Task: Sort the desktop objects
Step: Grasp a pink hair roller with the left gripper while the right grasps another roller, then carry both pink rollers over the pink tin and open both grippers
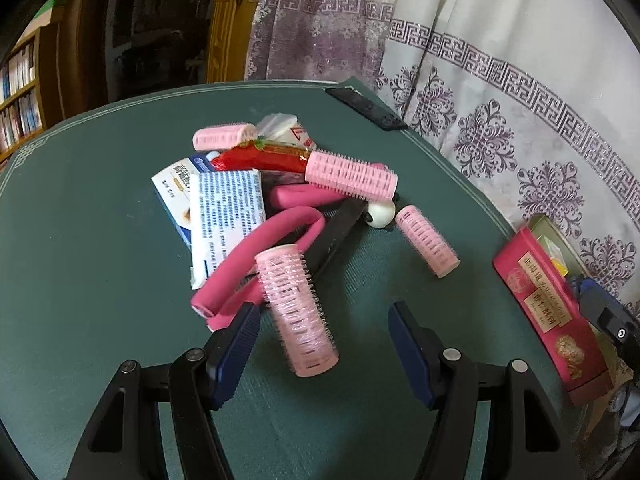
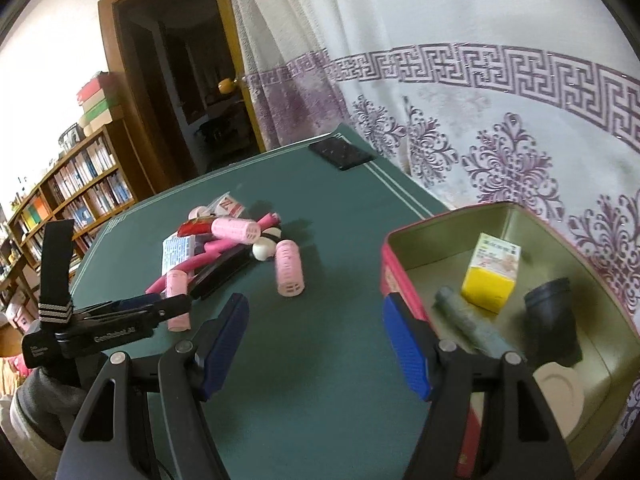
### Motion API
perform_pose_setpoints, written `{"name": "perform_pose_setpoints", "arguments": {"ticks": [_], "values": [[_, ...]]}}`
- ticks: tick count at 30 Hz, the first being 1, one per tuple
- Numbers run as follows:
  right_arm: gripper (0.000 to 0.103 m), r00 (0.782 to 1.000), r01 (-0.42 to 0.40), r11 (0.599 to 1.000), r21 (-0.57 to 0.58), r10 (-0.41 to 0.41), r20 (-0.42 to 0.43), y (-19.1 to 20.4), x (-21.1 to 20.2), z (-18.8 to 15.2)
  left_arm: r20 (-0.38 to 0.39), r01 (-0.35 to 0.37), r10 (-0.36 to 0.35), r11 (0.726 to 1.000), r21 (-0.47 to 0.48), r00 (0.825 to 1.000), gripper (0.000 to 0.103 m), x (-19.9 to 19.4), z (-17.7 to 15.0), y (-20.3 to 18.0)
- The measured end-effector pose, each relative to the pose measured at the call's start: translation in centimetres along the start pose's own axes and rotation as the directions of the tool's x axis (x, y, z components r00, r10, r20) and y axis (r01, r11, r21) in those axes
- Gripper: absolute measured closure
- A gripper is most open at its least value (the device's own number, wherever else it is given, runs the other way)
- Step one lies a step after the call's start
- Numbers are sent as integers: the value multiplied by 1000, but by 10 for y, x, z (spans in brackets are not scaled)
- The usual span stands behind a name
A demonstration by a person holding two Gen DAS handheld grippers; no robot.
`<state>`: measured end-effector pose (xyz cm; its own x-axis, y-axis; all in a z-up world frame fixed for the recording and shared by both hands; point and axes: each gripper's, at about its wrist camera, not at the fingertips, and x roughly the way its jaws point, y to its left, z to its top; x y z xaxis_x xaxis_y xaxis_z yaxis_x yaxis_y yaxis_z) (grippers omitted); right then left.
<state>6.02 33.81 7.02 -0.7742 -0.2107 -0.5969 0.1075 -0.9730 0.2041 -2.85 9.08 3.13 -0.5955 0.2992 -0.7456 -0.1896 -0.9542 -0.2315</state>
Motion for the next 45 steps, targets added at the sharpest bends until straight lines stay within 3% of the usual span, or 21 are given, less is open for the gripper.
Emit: {"name": "perform_pose_setpoints", "arguments": {"ticks": [2, 6, 8, 17, 23, 25, 27, 32, 37, 38, 45], "values": [[29, 1000, -10, 1000, -8, 10, -9, 4, 5, 0, -9, -10, 10, 1000, -4, 1000, 42, 6, 0, 1], [29, 999, -35, 999, -23, 34, -36, 11, 21, 2, -57, -22, 19, 999, -38, 998, 70, 24, 1, 12], [29, 998, -46, 998, -31, 44, -48, 16, 29, 4, -42, -11, 9, 999, -49, 999, 74, 25, 2, 16], [29, 993, -67, 994, -83, 58, -103, 36, 76, 15, -12, -25, 24, 999, -36, 1000, 75, 6, -2, 24], [30, 991, -23, 993, -115, 7, -131, 43, 109, 24, 9, -16, 16, 999, -37, 1000, 75, -9, -4, 32], [33, 989, -2, 992, -130, -17, -145, 44, 122, 27, 10, -11, 12, 999, -38, 1000, 75, -10, -5, 33], [44, 986, 8, 991, -136, -31, -166, 42, 133, 27, 9, -10, 10, 999, -38, 1000, 75, -10, -5, 34], [51, 975, 27, 990, -139, -57, -214, 40, 156, 23, 6, -12, 12, 999, -41, 1000, 75, -7, -5, 32], [63, 975, 64, 978, -196, -104, -197, 45, 159, 18, 17, -40, 40, 999, -24, 999, 75, -6, -6, 29], [69, 975, 68, 977, -200, -108, -195, 45, 158, 17, 21, -48, 48, 999, -18, 999, 75, -7, -6, 28], [71, 980, 48, 983, -179, -81, -181, 45, 140, 14, 73, -111, 110, 993, 24, 991, 75, -16, -5, 20]]}}
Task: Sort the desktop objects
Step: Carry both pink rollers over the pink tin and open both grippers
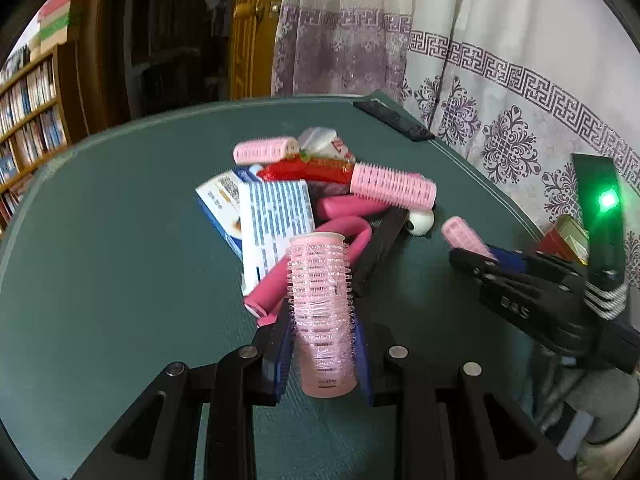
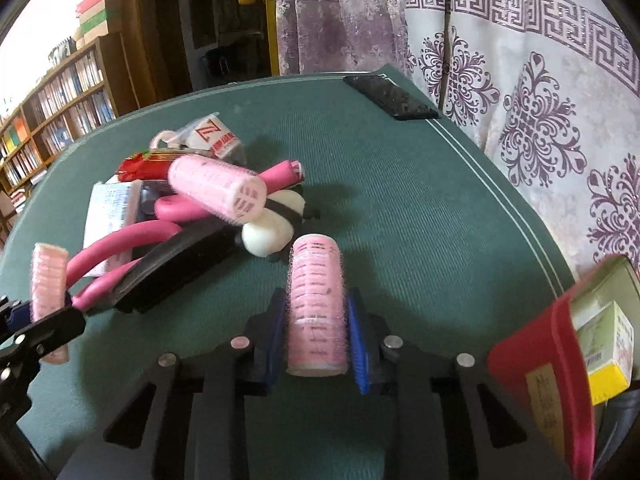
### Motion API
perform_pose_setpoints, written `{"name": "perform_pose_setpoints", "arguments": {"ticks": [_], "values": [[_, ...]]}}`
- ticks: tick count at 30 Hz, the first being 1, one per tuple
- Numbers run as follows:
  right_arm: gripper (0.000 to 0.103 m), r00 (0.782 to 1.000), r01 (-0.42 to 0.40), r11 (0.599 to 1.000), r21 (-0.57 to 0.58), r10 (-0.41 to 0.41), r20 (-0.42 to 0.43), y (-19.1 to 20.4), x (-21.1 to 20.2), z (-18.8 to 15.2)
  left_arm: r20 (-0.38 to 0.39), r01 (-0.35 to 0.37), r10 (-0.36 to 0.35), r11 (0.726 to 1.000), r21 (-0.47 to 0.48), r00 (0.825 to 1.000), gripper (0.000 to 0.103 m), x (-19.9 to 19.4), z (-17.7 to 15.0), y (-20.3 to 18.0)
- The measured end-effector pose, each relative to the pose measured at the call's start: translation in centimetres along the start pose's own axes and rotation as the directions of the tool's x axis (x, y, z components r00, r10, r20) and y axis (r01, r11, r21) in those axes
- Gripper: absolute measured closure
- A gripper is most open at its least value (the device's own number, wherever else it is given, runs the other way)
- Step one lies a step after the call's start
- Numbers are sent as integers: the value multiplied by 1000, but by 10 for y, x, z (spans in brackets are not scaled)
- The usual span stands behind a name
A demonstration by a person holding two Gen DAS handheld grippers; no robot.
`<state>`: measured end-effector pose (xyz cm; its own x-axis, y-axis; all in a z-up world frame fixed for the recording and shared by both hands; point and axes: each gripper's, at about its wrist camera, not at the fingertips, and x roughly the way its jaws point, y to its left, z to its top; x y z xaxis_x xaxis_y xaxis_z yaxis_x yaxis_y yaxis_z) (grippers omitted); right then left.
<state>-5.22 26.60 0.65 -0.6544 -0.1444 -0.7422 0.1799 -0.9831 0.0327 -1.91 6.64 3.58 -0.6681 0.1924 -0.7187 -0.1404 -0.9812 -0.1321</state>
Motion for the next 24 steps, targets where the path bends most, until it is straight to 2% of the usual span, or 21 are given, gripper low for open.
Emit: {"name": "perform_pose_setpoints", "arguments": {"ticks": [12, 24], "values": [[71, 991, -41, 998, 54, 34, 126, -11, -71, -9, 73, -42, 39, 998, 43, 997, 75, -22, 4, -13], [71, 972, 18, 987, 159, -54, 229, -56, -134, -29, 145, -61, 43, 991, 121, 988, 74, -49, 5, -43]]}}
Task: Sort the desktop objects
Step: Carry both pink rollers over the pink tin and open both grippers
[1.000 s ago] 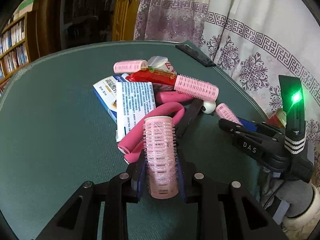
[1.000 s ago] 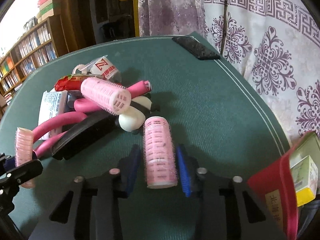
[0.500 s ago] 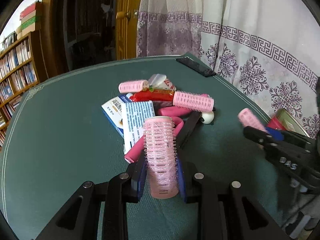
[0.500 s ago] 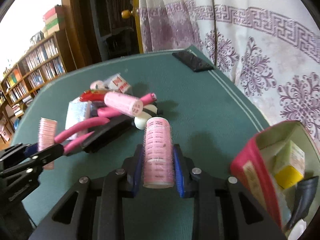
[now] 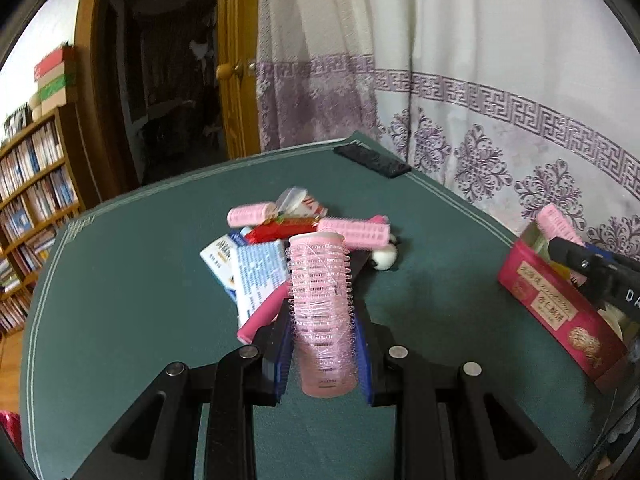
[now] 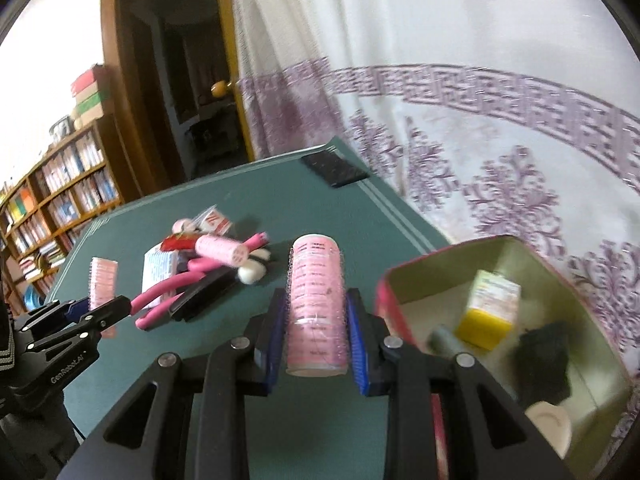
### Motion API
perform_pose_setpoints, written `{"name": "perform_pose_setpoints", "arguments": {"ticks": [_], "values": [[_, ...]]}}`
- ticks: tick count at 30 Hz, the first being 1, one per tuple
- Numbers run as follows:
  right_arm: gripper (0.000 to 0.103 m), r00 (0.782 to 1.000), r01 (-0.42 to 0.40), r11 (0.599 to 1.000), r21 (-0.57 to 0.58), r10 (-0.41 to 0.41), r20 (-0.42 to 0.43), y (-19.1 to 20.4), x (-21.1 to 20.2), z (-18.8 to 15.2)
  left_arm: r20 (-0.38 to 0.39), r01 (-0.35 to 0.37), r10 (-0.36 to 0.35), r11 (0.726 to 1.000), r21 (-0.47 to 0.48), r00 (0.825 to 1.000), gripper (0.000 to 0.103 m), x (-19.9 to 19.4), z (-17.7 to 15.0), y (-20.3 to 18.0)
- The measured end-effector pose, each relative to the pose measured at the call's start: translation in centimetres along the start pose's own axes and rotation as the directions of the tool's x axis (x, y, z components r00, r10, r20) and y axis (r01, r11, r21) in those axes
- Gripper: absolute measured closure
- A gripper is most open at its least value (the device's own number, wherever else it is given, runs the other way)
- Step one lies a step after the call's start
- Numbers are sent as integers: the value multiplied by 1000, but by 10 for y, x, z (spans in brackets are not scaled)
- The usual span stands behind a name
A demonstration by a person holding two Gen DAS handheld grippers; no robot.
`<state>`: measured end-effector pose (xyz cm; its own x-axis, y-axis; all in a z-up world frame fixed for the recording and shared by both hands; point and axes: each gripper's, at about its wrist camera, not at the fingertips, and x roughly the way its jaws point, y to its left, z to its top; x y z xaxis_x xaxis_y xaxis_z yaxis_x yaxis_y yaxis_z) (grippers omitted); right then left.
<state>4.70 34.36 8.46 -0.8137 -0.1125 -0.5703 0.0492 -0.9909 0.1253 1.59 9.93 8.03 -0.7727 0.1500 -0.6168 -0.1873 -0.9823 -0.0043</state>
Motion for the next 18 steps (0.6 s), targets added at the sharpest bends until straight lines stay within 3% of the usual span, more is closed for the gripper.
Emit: {"name": "perform_pose_setpoints", "arguments": {"ticks": [18], "values": [[71, 983, 171, 977, 126, -177, 38, -88, -55, -21, 62, 109, -123, 975, 195, 990, 74, -28, 16, -95]]}}
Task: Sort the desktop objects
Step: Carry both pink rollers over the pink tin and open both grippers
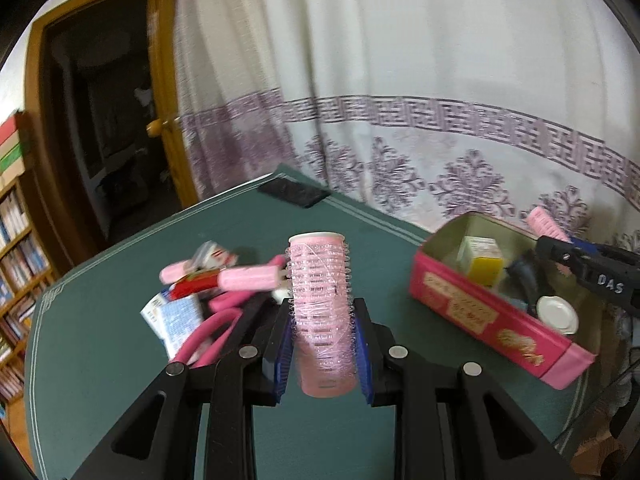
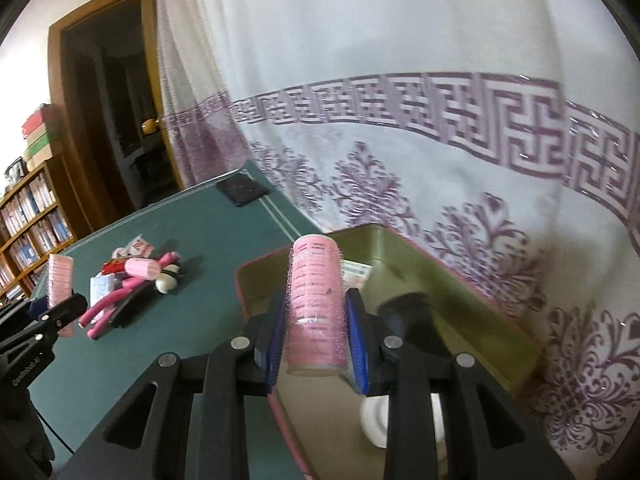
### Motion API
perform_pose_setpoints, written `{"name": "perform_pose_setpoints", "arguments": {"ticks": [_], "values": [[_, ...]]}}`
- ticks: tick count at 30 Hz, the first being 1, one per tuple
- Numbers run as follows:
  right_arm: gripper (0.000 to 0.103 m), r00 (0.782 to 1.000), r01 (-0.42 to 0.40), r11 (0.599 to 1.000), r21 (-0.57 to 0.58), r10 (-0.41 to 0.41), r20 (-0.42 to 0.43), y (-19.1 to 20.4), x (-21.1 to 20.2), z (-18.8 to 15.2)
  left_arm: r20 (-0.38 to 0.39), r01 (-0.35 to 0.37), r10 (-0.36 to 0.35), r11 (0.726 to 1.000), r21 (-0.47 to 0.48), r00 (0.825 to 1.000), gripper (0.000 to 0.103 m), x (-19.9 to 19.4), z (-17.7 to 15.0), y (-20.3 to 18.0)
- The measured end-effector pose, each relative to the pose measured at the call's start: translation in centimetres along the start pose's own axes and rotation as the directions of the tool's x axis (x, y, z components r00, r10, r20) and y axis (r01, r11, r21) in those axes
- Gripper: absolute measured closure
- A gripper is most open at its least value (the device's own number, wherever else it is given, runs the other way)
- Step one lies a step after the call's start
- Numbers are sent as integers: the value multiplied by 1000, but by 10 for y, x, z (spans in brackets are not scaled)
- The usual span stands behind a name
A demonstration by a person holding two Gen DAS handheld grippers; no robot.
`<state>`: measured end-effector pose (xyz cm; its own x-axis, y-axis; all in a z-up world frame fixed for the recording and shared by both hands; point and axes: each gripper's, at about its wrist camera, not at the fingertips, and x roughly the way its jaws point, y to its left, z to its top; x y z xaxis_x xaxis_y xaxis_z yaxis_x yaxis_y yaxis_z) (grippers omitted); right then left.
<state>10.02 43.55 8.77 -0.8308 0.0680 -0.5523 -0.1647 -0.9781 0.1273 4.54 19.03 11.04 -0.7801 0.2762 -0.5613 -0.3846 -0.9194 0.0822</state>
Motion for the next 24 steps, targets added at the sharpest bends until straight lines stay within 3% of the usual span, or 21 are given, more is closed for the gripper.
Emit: {"name": "perform_pose_setpoints", "arguments": {"ticks": [11, 24], "values": [[71, 999, 40, 998, 45, -40, -7, -34, -4, -8, 2, 79, -80, 991, 105, 997, 74, 5, 11, -59], [71, 998, 53, 996, 69, -52, -21, -54, -4, -12, -20, 143, -142, 978, 148, 990, 74, 19, 25, -90]]}}
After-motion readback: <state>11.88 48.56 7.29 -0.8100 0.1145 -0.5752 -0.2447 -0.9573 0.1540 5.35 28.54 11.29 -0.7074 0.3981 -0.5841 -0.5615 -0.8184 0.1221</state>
